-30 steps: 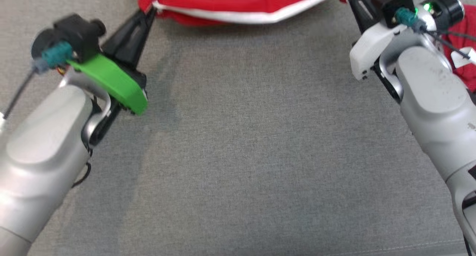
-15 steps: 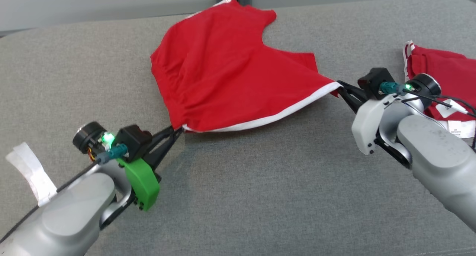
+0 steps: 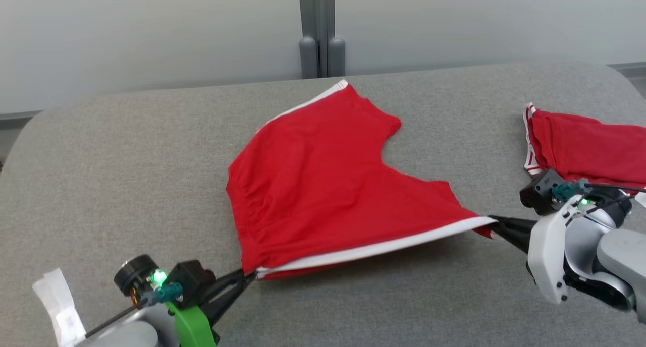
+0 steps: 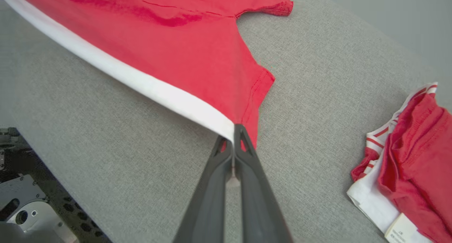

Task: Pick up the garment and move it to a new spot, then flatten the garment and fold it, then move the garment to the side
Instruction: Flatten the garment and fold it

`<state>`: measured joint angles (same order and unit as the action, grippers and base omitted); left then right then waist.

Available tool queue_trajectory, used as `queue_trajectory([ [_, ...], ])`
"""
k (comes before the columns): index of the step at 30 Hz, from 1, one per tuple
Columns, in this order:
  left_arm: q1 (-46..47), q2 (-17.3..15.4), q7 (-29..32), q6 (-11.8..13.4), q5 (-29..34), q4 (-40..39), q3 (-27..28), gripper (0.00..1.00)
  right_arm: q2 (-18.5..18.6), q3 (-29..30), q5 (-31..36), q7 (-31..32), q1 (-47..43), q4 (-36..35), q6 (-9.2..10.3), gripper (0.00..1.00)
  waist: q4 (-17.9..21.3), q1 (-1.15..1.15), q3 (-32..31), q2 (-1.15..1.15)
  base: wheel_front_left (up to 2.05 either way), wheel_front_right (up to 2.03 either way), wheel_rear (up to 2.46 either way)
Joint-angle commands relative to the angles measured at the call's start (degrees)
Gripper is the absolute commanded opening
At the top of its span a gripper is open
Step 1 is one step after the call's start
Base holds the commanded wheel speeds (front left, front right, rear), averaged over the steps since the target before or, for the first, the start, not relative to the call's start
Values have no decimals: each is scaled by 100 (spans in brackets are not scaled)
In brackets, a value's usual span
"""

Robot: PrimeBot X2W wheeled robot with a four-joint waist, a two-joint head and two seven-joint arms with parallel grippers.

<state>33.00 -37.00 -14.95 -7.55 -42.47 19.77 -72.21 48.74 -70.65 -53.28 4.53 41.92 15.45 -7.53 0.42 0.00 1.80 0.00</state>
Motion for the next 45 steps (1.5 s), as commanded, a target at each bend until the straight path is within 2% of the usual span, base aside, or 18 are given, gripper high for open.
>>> queue_trajectory([
  [1,-205,-138,32,15,-75,-97,-23,0,160,-36,-100,92,-143,-185,8,0,-41,0,-251,0,0,0,0],
  [10,-787,-627,368,15,-308,-1119,-88,0,1179,-135,-610,775,-584,-1623,9,0,-163,0,-415,0,0,0,0],
  [13,-826,-699,431,39,-326,-1289,-86,0,1490,-88,-662,1003,-570,-1941,9,0,-236,0,-416,0,0,0,0],
  [16,-746,-677,436,86,-299,-1335,-57,0,1627,-10,-608,1211,-423,-2156,9,0,-334,0,-388,0,0,0,0],
  [23,-390,-430,454,203,-268,-1216,103,0,1546,146,-376,1672,169,-2200,8,0,-623,0,-238,0,0,0,0],
  [29,88,-63,395,184,-178,-969,266,0,1420,102,-151,2123,987,-2133,8,0,-991,0,245,0,0,0,0],
  [38,795,688,142,86,-144,-207,478,0,1246,-182,251,2518,2355,-1810,8,0,-1542,0,1028,0,0,0,0],
  [45,1084,1257,-10,37,-153,338,723,0,1059,-273,660,2703,2842,-1454,7,0,-1861,0,1507,0,0,0,0],
])
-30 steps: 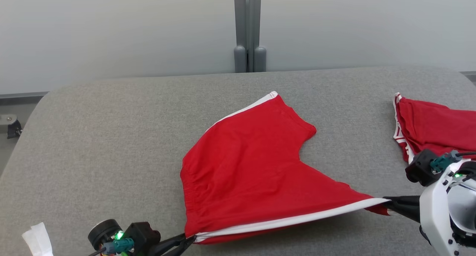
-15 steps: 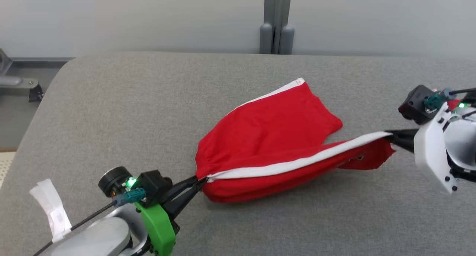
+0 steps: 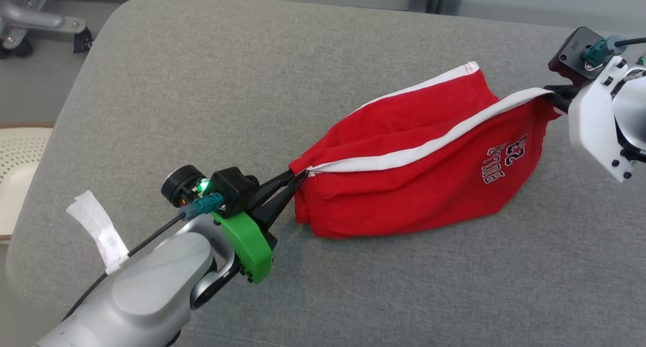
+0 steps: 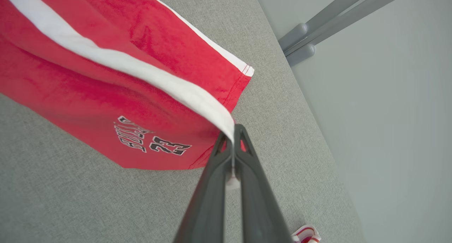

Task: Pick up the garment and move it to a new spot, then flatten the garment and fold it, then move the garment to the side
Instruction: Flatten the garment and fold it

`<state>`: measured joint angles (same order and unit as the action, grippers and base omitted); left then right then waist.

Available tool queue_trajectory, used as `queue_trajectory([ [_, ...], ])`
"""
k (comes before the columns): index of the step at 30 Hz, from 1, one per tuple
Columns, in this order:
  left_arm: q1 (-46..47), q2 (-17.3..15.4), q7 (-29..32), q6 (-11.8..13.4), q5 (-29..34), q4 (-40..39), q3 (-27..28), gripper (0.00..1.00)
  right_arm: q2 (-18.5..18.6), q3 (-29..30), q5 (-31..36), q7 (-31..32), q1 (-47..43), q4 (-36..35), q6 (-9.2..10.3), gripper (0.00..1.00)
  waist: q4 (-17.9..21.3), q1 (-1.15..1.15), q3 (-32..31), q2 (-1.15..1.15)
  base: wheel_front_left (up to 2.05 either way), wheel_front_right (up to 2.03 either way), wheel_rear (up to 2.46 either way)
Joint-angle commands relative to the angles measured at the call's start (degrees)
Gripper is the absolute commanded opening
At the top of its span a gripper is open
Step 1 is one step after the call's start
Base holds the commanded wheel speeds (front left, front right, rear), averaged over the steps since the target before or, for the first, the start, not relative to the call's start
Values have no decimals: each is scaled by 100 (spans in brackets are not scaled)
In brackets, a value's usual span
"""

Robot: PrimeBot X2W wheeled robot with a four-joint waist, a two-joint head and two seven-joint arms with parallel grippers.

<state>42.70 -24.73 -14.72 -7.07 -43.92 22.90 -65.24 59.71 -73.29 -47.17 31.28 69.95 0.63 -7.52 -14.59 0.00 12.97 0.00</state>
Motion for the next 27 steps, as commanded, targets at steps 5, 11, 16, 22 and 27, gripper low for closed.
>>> queue_trajectory([
  [5,359,292,-51,-31,138,263,173,0,-182,-5,128,97,166,348,7,0,-495,0,640,0,0,0,0],
  [11,555,506,-50,-42,332,367,404,0,-304,-9,284,57,434,781,6,0,-571,0,922,0,0,0,0],
  [16,667,625,-51,-44,393,483,502,0,-395,-8,446,-50,596,1072,7,0,-612,0,1085,0,0,0,0],
  [22,761,716,-52,-45,415,557,503,0,-462,-8,617,-157,742,1341,7,0,-670,0,1230,0,0,0,0],
  [27,814,781,-52,-46,430,608,524,0,-495,-8,770,-213,854,1523,7,0,-719,0,1330,0,0,0,0],
])
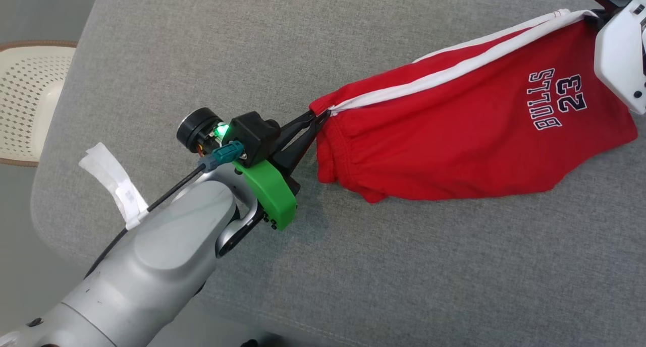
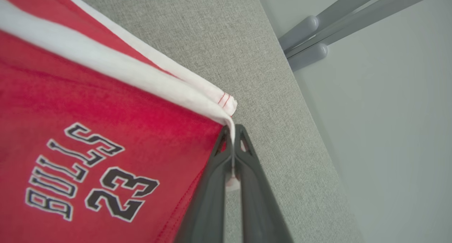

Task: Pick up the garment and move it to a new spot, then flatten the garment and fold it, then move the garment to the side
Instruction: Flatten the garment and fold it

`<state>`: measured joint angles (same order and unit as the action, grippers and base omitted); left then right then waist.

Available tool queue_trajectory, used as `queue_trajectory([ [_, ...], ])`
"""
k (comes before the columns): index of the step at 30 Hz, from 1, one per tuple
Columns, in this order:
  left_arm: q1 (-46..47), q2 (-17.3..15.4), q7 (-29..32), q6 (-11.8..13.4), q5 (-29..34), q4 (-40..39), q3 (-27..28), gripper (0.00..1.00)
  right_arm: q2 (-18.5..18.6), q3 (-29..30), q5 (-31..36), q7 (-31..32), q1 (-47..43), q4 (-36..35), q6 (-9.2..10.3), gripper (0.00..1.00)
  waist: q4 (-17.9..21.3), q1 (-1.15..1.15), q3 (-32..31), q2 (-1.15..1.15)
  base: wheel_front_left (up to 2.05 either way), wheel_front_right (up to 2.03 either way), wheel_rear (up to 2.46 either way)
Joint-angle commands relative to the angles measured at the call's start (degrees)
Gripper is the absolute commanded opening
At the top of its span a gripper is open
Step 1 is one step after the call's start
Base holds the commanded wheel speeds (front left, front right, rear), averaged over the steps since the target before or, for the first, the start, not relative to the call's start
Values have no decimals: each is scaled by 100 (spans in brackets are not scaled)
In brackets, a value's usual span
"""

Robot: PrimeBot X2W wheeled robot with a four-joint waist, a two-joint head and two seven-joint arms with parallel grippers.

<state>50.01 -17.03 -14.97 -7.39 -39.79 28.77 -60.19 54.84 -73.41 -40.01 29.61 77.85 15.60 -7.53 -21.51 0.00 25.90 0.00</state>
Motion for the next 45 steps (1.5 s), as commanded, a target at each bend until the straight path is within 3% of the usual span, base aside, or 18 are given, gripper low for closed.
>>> queue_trajectory([
  [1,107,30,-27,-14,22,25,29,0,-12,3,60,-55,88,60,8,0,-37,0,66,0,0,0,0],
  [11,216,167,-26,-14,31,126,47,0,-81,3,138,-201,225,382,8,0,-118,0,226,0,0,0,0],
  [12,227,173,-21,-14,18,172,-18,0,-100,3,135,-263,244,401,8,18,-120,0,235,0,0,0,0],
  [13,250,183,-22,-14,11,189,-53,9,-111,3,138,-294,253,438,8,100,-123,0,240,0,0,0,0],
  [15,290,199,-22,-14,-26,223,-75,52,-119,3,213,-310,166,454,8,100,-126,0,248,0,0,0,0],
  [16,296,207,-22,-14,-26,253,-54,100,-113,3,202,-322,136,484,8,100,-123,0,248,0,0,0,0],
  [25,174,221,-22,-14,156,485,170,100,-230,3,87,-497,15,705,8,100,20,0,44,0,0,0,0],
  [31,-36,126,-22,-14,327,592,513,100,-398,3,-205,-965,-77,1001,8,100,201,0,-336,0,0,0,0],
  [38,-440,-2,-22,1,502,501,1200,100,-859,327,-871,-2081,-451,1678,8,100,510,0,-915,0,0,0,0],
  [45,-1098,79,-21,207,682,-60,2211,100,-1276,945,-1333,-3475,-1189,2070,7,100,808,0,-1377,0,0,0,0],
])
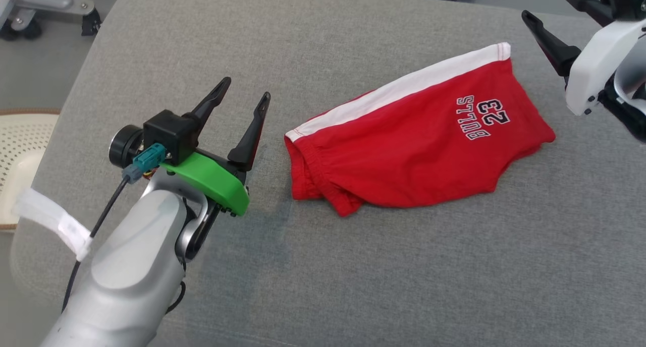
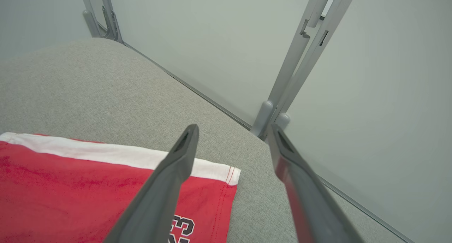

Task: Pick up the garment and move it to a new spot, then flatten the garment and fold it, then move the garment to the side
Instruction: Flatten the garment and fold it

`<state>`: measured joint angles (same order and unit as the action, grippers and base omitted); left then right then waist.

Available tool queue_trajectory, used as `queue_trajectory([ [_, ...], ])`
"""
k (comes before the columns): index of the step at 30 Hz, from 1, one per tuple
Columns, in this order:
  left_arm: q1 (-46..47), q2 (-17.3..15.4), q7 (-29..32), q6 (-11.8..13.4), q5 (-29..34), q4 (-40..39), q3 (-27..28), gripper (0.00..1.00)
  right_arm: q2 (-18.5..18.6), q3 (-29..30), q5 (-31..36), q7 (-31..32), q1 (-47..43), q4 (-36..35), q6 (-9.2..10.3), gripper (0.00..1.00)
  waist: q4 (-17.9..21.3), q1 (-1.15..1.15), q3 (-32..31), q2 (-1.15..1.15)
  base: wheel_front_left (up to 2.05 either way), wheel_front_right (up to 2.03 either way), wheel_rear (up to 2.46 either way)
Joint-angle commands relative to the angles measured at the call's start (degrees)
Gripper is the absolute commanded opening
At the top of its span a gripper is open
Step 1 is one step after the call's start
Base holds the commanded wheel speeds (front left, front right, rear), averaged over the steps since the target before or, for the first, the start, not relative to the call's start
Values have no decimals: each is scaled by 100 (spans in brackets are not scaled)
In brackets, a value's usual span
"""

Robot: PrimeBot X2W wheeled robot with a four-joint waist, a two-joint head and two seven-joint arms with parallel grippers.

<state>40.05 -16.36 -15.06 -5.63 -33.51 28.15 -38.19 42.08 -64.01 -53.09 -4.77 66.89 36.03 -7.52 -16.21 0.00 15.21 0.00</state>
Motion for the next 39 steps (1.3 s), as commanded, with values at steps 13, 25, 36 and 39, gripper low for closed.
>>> queue_trajectory([
  [13,-1771,469,-6,193,741,-1140,1874,100,-1137,2633,629,-1038,-2236,-257,6,100,1001,0,-864,0,0,0,0],
  [25,-3134,1006,-6,-84,1652,-1640,2724,100,-2575,5283,2735,-1041,-4798,-1783,5,100,1375,0,-1073,0,0,0,0],
  [36,-3754,1290,-6,-166,2245,-1975,3109,100,-3321,5915,3510,-1042,-5836,-2333,5,100,1426,0,-1190,0,0,0,0],
  [39,-3824,1319,-6,-179,2308,-1994,3137,100,-3396,5967,3556,-1042,-5941,-2382,5,100,1419,0,-1213,0,0,0,0],
])
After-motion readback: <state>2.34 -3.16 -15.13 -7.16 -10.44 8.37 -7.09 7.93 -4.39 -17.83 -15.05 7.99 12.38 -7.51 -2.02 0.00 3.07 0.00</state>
